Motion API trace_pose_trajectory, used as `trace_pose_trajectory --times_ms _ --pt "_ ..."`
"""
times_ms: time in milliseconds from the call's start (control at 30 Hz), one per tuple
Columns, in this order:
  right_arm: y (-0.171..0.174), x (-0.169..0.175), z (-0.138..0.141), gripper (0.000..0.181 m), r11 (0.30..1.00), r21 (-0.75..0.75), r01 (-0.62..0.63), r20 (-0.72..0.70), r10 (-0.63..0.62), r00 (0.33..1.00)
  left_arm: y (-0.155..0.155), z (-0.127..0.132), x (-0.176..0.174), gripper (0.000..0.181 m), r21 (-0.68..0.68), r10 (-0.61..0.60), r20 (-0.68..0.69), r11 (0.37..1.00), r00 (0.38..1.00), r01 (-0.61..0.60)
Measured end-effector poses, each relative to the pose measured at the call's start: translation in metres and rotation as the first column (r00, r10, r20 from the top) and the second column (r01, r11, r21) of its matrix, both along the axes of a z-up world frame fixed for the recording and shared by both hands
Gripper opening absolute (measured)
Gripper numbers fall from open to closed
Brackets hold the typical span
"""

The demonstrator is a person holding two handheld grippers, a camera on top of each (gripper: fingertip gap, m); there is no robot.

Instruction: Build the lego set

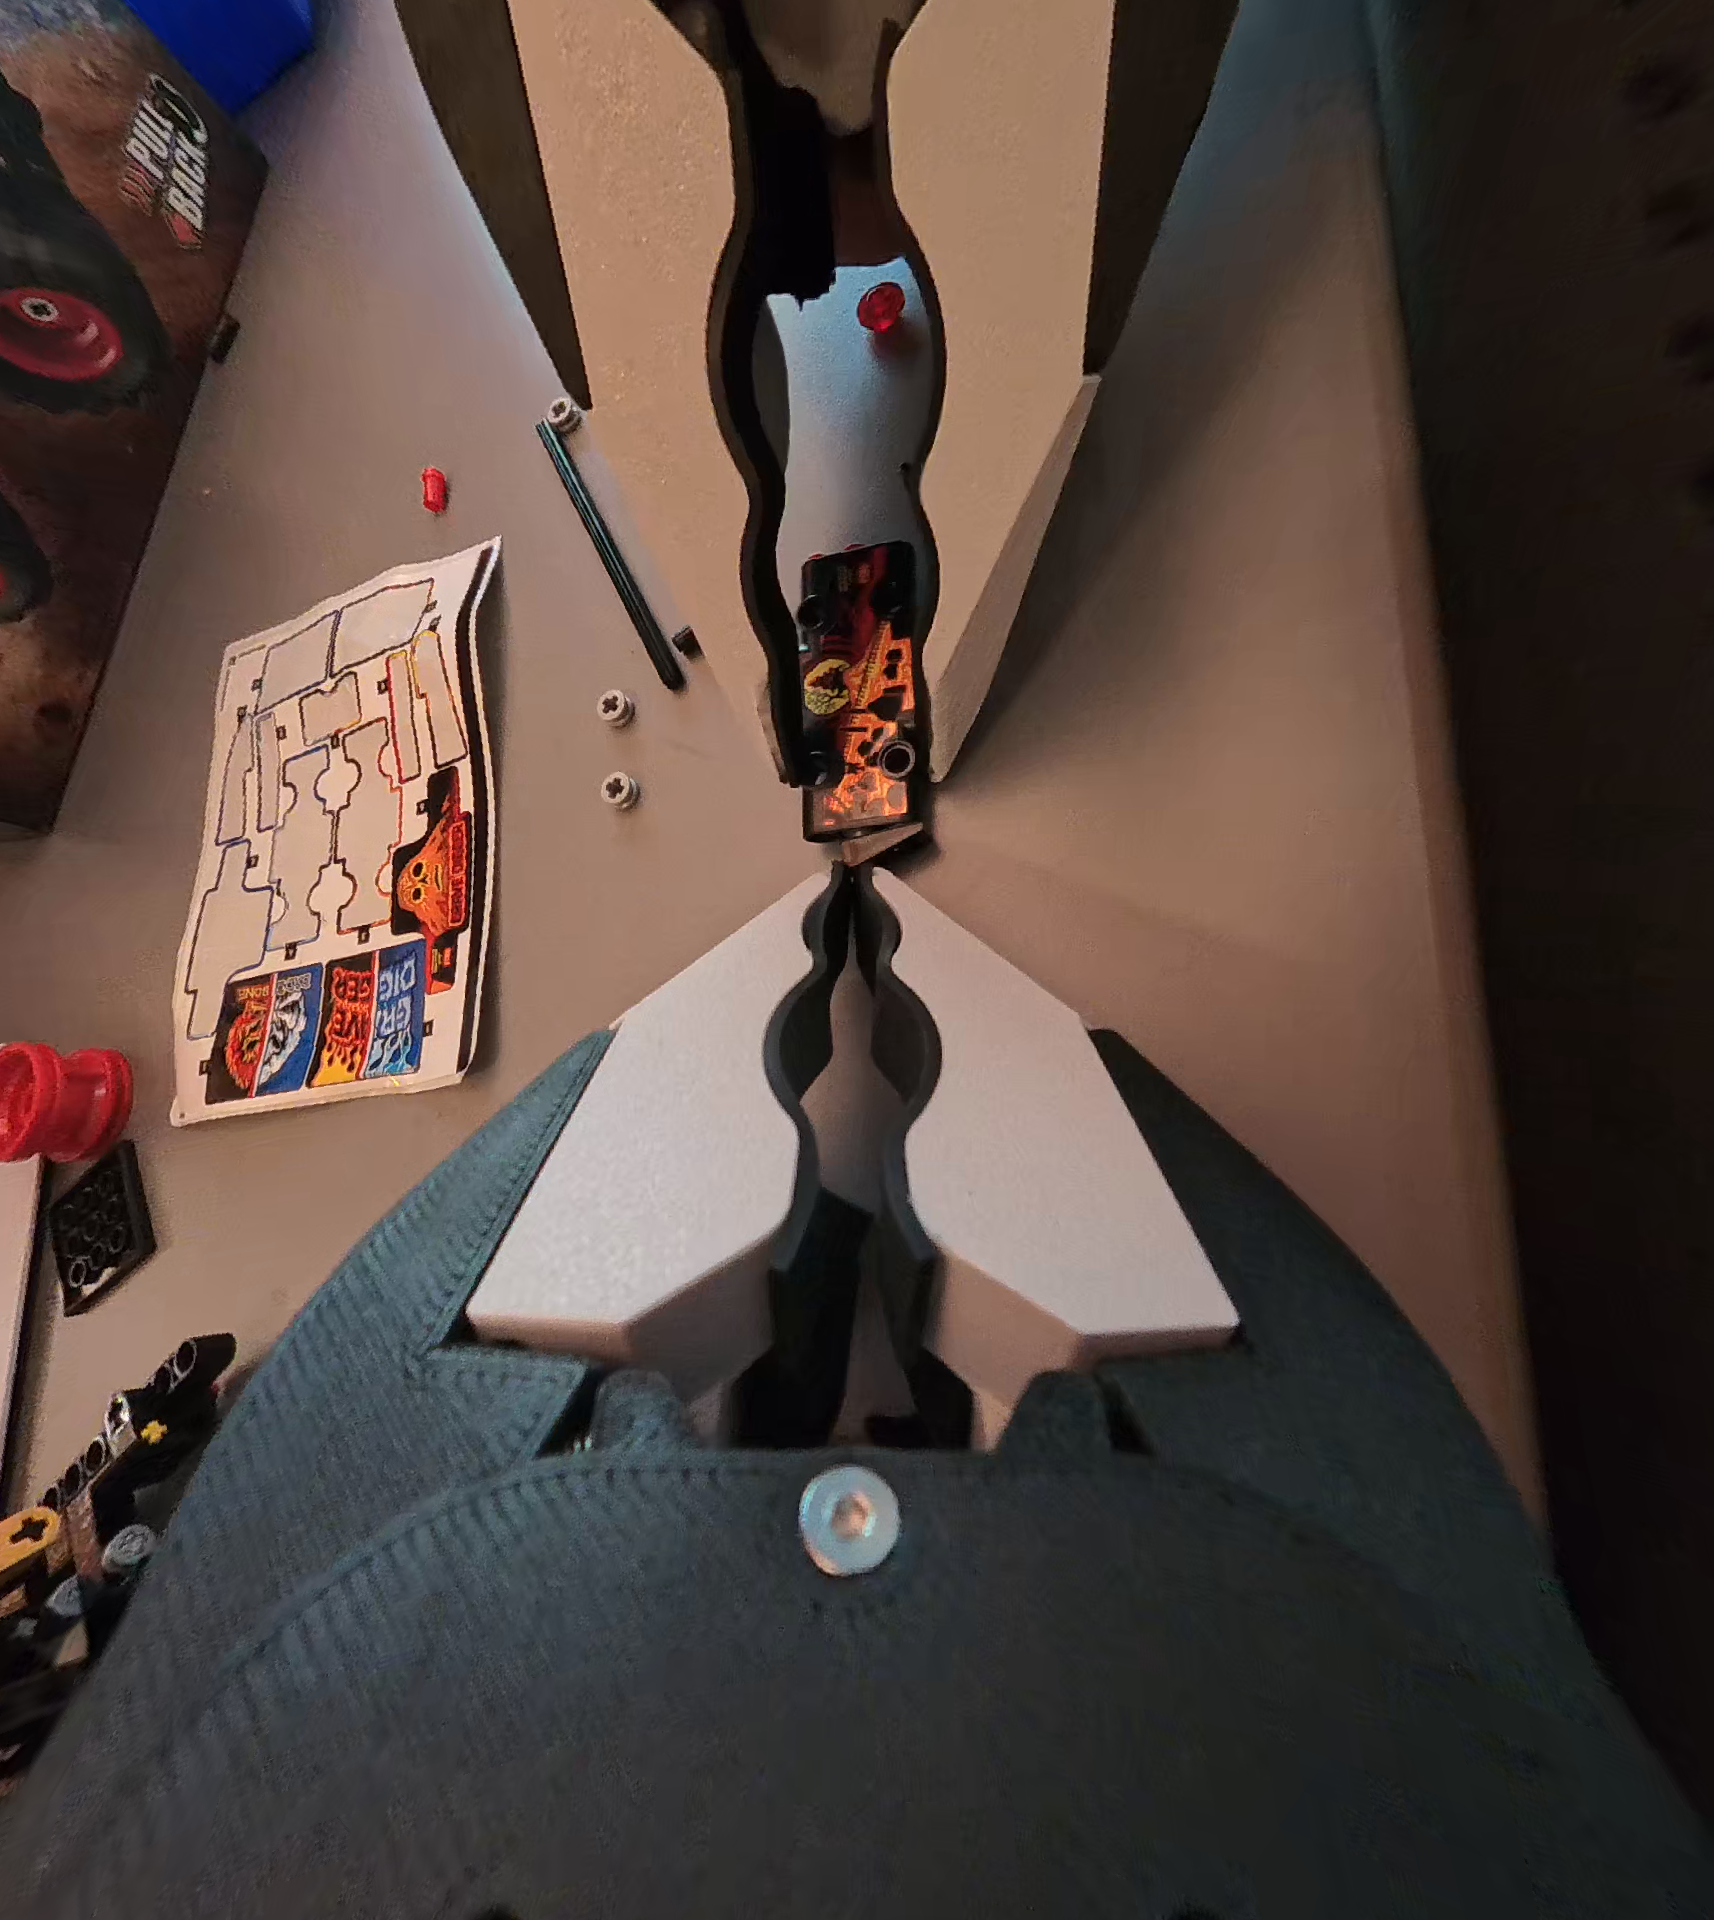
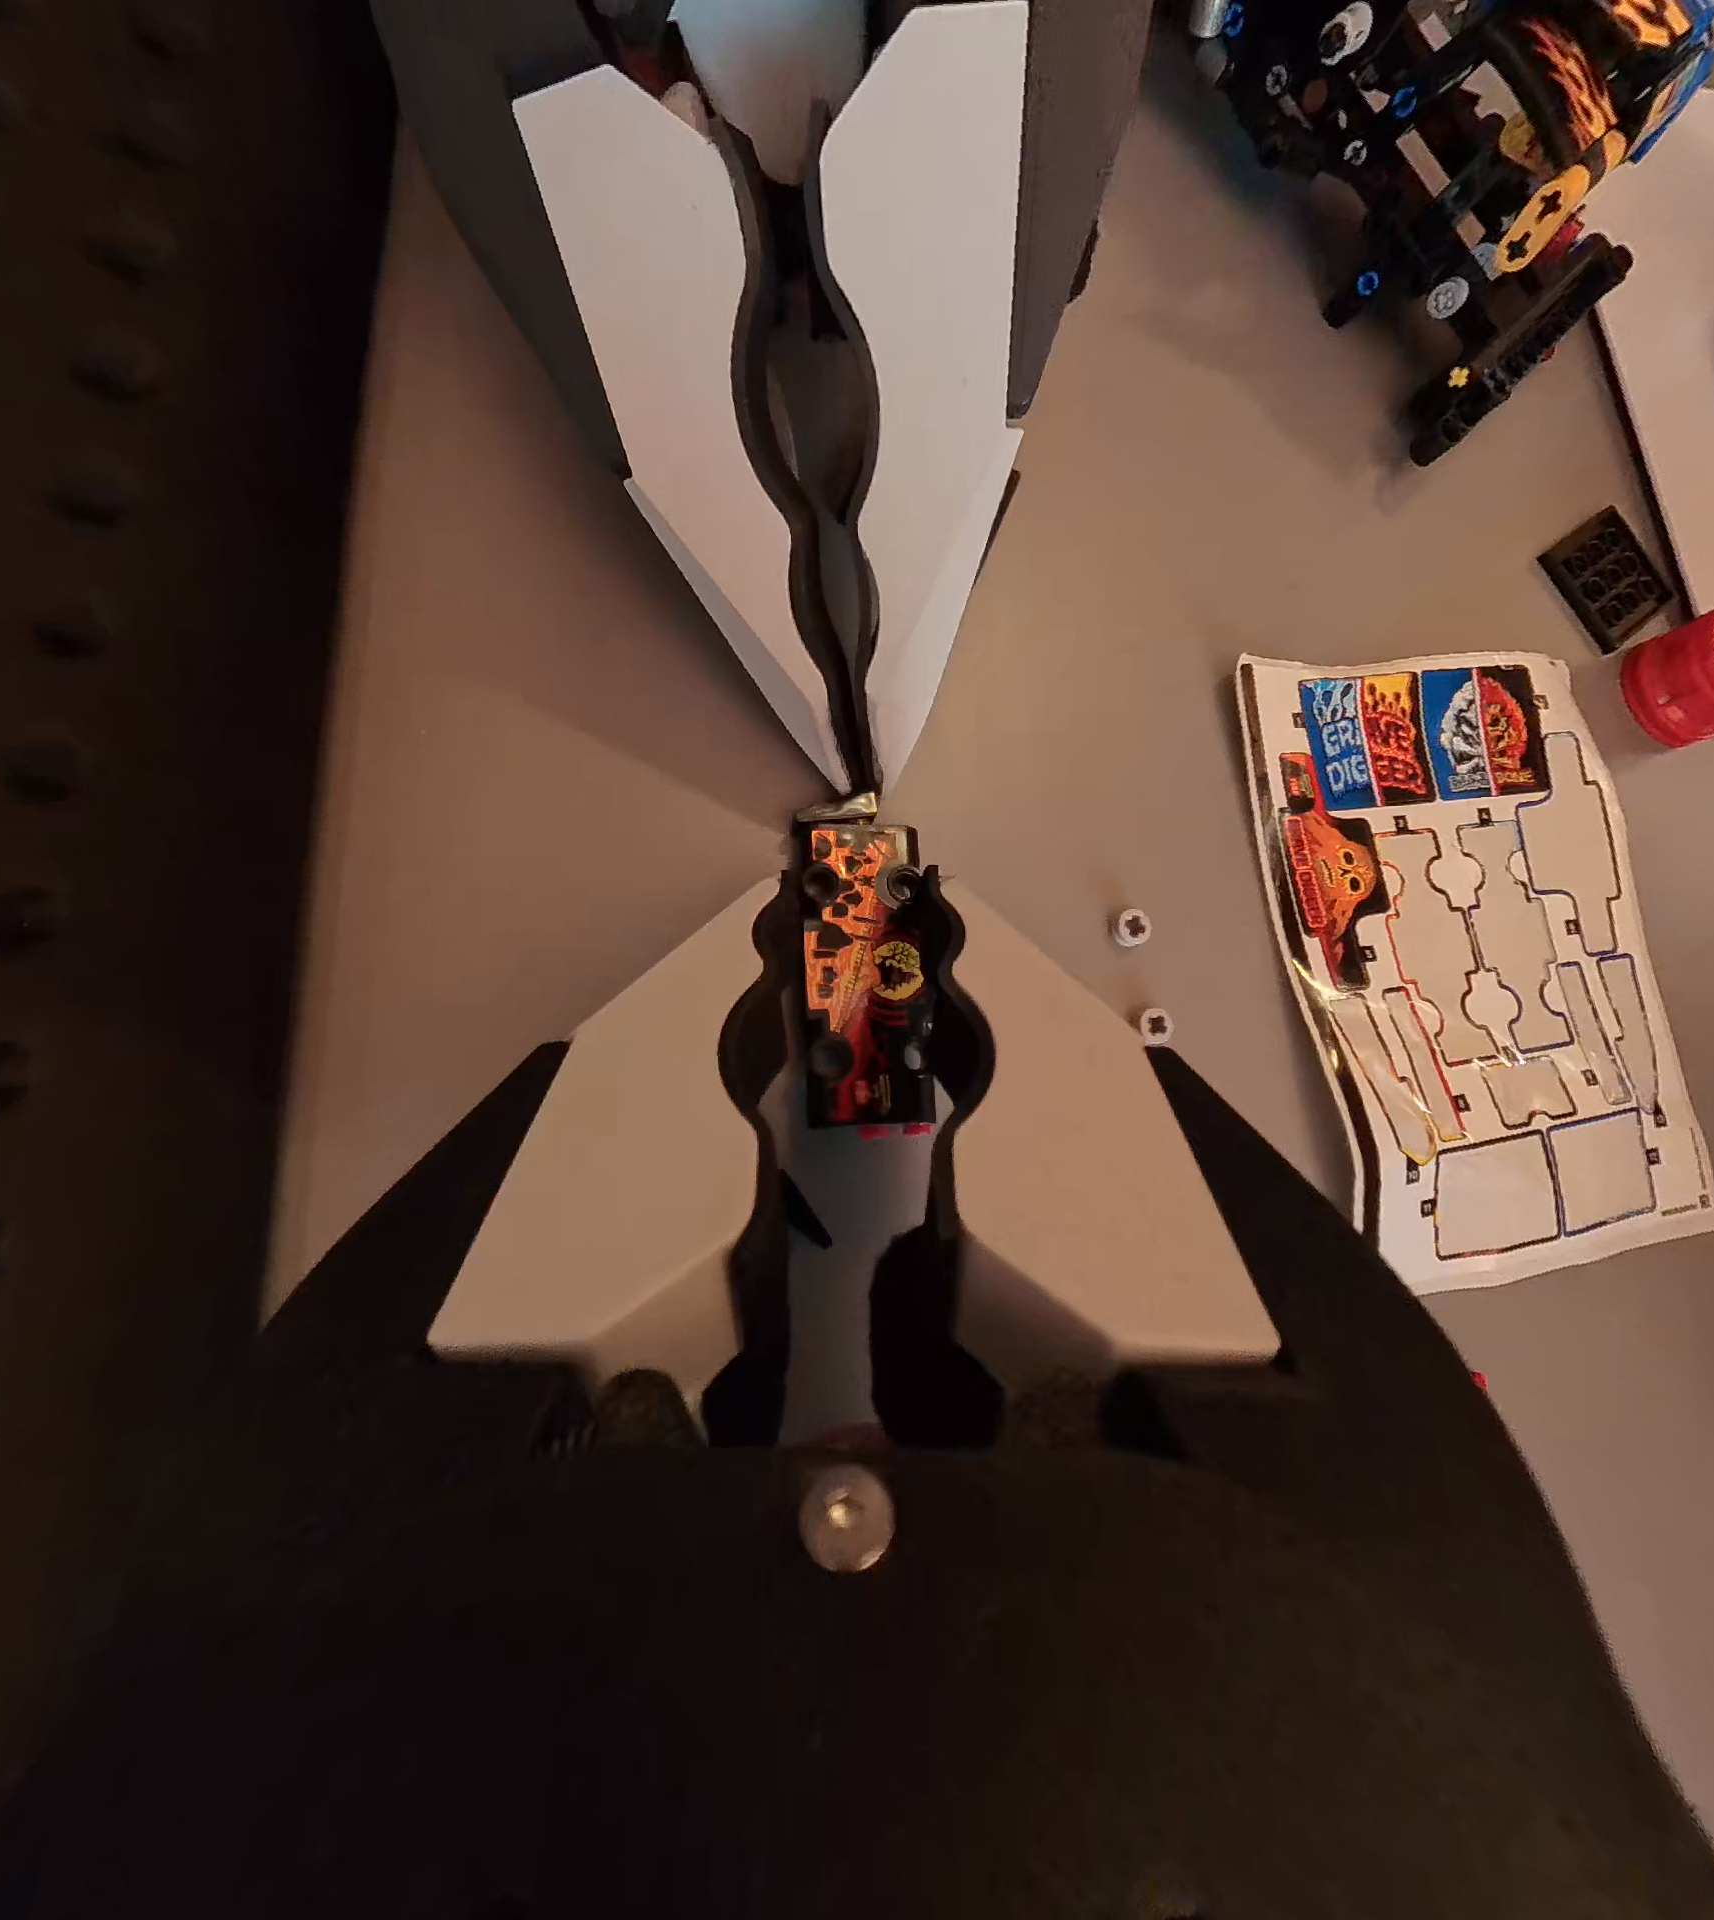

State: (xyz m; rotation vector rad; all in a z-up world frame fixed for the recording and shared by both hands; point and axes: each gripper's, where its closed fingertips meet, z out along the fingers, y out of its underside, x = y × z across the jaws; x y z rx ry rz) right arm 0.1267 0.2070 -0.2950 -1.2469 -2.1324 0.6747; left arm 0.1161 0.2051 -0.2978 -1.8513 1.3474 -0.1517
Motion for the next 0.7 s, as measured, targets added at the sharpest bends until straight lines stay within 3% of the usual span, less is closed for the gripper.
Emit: trace_pose_trajectory --times_ms 500,700 --pt "-0.0025 0.0006 -0.001 0.02 1.0 -0.029 -0.009 0.024 0.01 1.0 0.0016 0.0006 0.0024 0.0 0.053 0.003 -0.03 0.999 1.0 -0.002" --pt "-0.0005 -0.0012 -0.0006 0.02 0.998 -0.054 0.018 0.003 -0.018 1.0 0.002 0.0004 -0.0002 0.0 0.008 0.027 -0.008 1.0 1.0 -0.027"
